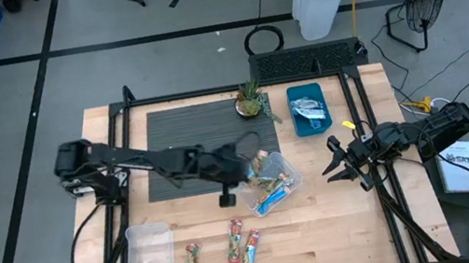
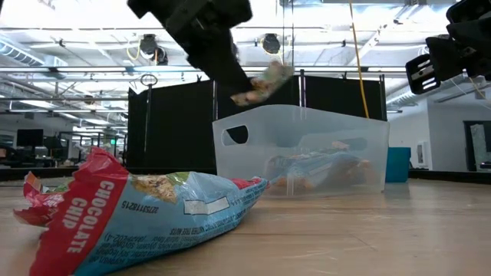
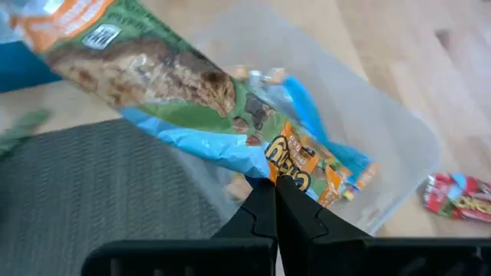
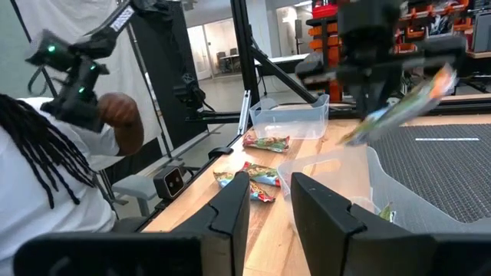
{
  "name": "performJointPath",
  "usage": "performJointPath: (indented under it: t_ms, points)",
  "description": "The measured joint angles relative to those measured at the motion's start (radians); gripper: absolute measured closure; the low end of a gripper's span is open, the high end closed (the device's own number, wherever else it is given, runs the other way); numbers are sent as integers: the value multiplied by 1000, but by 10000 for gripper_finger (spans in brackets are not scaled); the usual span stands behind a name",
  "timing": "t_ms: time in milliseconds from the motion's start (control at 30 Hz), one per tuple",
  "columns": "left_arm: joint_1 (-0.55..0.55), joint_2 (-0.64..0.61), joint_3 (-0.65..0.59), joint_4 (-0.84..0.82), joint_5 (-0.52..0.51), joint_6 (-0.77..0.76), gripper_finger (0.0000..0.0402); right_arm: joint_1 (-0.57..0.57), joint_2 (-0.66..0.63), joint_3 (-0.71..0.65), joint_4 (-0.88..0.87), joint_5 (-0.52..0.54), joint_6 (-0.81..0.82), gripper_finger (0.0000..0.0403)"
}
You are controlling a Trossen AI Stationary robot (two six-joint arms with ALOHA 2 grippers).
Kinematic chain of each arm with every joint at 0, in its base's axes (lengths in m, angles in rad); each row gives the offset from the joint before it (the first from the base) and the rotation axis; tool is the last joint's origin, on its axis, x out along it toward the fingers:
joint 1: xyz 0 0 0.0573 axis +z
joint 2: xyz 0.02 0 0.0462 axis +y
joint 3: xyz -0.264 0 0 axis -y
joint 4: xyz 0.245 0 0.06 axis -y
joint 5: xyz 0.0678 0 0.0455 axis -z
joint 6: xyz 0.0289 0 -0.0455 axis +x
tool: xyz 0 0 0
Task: Pick and place Granola Bars by type
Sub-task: Put the yellow granola bar into the top transparent bin
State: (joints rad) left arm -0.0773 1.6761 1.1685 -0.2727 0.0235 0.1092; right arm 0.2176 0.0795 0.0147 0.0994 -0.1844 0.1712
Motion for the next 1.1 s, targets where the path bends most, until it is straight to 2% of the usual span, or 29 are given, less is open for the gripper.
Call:
performJointPath:
  t_ms: [267, 500, 1100]
  points:
    - [-23, 151, 125, -35, 167, 96, 401, 0, 0, 0, 0, 0, 0, 314]
    - [-13, 193, 151, -93, 168, 114, 401, 0, 0, 0, -1, 0, 0, 314]
    - [21, 260, 151, -111, 168, 90, 401, 0, 0, 0, -1, 0, 0, 314]
